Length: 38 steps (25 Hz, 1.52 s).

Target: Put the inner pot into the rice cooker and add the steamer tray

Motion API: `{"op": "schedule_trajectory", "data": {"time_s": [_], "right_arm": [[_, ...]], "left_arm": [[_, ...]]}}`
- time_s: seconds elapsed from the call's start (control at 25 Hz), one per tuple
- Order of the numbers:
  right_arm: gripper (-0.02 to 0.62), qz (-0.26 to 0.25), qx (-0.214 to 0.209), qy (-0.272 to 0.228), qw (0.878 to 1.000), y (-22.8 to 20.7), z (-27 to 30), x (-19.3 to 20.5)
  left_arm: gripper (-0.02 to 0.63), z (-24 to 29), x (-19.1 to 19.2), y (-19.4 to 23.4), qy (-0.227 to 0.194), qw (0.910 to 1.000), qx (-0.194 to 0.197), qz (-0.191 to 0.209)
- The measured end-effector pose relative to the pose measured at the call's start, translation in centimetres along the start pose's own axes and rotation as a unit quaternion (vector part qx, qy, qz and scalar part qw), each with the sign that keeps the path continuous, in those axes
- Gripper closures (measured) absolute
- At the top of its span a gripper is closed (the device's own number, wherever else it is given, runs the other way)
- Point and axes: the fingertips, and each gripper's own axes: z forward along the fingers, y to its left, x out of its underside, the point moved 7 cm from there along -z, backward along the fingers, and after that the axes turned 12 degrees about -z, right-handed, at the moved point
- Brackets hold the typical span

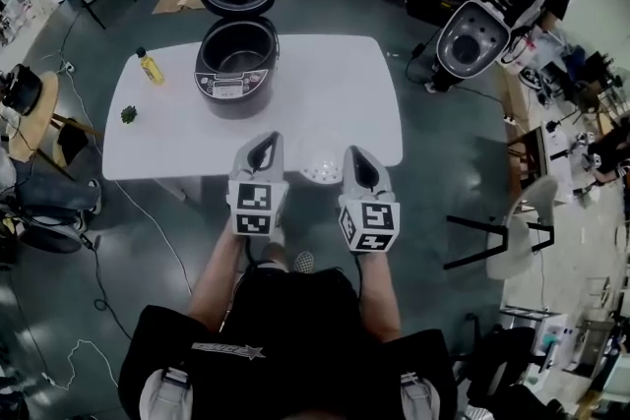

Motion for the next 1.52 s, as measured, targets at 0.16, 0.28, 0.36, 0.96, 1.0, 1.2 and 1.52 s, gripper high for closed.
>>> {"op": "schedule_trajectory", "data": {"time_s": [0.16, 0.28, 0.36, 0.96, 1.0, 1.2, 1.52], "right_arm": [[0.589, -0.004, 0.013, 0.006, 1.000, -0.5, -0.7, 0.3], [0.589, -0.001, 0.031, 0.018, 0.999, -1.0, -0.6, 1.3], [0.589, 0.002, 0.041, 0.031, 0.999, -1.4, -0.5, 2.2], [0.419, 0.093, 0.074, 0.172, 0.978, -3.2, 3.8, 14.6], [0.419, 0.097, 0.073, 0.180, 0.976, -3.2, 4.2, 15.4], [0.419, 0.105, 0.066, 0.217, 0.968, -3.6, 5.8, 18.6], [0.419, 0.132, 0.070, 0.261, 0.954, -4.0, 7.9, 23.7]], "left_arm": [[0.598, 0.1, 0.3, -0.6, 0.005, 0.9999, 0.011, 0.001], [0.598, 0.8, 1.3, -0.5, 0.016, 0.9996, 0.020, -0.006], [0.598, 1.4, 2.1, -0.5, 0.027, 0.9993, 0.026, -0.011], [0.355, 9.3, 12.9, 0.5, 0.198, 0.9738, 0.097, -0.055], [0.348, 9.8, 13.7, 0.6, 0.209, 0.9714, 0.098, -0.058], [0.344, 11.6, 16.7, 1.0, 0.251, 0.9617, 0.094, -0.057], [0.345, 14.3, 21.3, 1.8, 0.301, 0.9472, 0.094, -0.057]]}}
